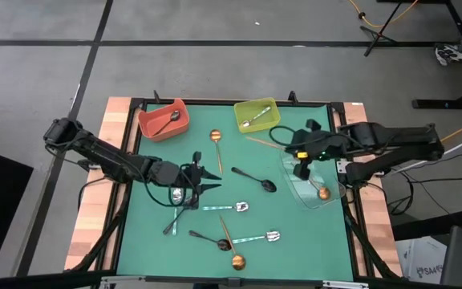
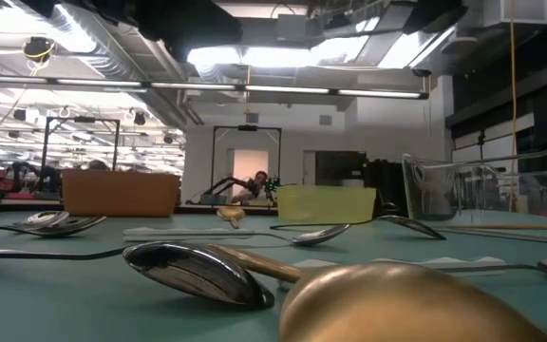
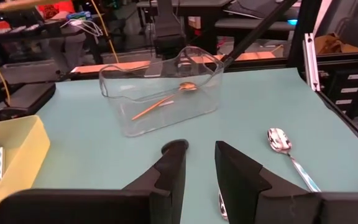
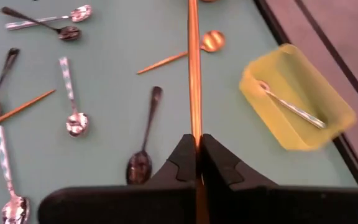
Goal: Sort silverware by color (type)
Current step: Put the center gold spoon into the transparent bin
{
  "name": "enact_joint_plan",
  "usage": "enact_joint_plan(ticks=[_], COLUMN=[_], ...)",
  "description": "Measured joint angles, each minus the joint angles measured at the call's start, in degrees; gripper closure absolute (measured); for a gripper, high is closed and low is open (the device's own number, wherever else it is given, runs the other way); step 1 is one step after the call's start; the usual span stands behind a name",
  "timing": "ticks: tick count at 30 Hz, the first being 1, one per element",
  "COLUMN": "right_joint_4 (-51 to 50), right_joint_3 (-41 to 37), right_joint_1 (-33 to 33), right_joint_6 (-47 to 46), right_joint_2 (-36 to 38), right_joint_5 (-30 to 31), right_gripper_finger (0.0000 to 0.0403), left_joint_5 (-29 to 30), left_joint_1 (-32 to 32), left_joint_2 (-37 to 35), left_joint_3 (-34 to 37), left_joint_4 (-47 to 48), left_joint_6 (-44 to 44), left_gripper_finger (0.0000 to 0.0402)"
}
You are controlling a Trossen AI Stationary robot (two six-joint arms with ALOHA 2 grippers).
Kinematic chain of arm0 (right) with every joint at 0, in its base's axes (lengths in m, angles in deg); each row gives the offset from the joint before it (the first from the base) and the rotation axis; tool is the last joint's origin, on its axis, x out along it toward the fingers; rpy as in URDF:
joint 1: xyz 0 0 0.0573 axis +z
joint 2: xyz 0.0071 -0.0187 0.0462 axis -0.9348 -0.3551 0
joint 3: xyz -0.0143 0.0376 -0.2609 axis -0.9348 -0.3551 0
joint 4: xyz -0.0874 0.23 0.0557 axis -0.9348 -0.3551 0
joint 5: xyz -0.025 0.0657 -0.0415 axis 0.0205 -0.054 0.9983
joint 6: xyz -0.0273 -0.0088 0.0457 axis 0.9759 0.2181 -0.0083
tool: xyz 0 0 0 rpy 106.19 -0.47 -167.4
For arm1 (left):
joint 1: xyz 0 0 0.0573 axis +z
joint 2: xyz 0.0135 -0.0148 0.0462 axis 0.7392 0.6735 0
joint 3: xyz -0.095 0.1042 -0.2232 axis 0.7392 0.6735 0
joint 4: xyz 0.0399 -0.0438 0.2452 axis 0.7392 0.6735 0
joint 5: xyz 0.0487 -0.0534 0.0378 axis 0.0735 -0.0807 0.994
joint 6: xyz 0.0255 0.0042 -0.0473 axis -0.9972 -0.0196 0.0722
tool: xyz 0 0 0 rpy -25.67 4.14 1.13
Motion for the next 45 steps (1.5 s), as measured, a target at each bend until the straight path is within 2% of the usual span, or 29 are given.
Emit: enact_joint_plan(ticks=[6,17,33,41,45], right_joint_4=[-8.40,-19.36,-27.05,-26.73,-26.40], right_joint_3=[-0.03,-0.07,-0.59,-9.97,-14.93], right_joint_1=[0.00,1.08,22.98,29.86,32.89], right_joint_6=[-9.06,-22.19,-47.87,-58.95,-66.20], right_joint_2=[1.89,2.10,2.02,2.02,1.99], right_joint_5=[5.81,9.59,21.74,22.42,20.56], right_gripper_finger=[0.0403,0.0403,0.0403,0.0403,0.0403], left_joint_5=[0.03,0.01,0.01,-0.01,-0.01], left_joint_1=[0.31,0.29,0.29,0.29,0.29], left_joint_2=[0.00,0.00,0.02,0.02,0.02], left_joint_3=[0.00,0.00,0.00,0.00,0.00], left_joint_4=[-0.01,0.01,0.05,0.05,0.05], left_joint_6=[-0.02,0.00,0.02,0.07,0.07], left_gripper_finger=[0.0321,0.0321,0.0321,0.0321,0.0321])
